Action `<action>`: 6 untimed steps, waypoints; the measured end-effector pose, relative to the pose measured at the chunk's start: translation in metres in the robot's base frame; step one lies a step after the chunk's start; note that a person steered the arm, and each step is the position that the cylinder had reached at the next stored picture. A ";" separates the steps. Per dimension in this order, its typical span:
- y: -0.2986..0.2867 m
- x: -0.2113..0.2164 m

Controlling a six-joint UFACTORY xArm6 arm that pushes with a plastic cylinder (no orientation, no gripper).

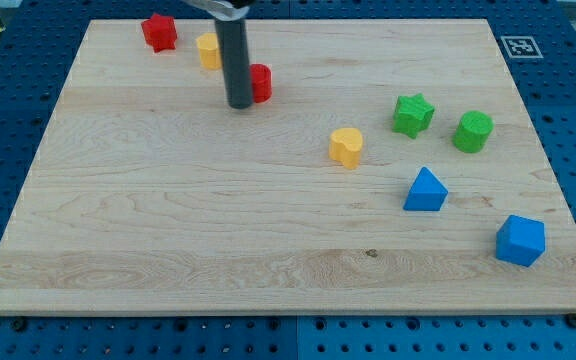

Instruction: Move the green star left a bit

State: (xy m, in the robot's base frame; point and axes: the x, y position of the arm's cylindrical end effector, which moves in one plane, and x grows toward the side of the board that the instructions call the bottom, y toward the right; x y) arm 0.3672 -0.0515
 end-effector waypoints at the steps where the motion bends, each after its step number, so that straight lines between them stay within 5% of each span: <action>1: 0.041 0.003; 4: 0.211 -0.027; 5: 0.255 -0.001; 6: 0.247 0.009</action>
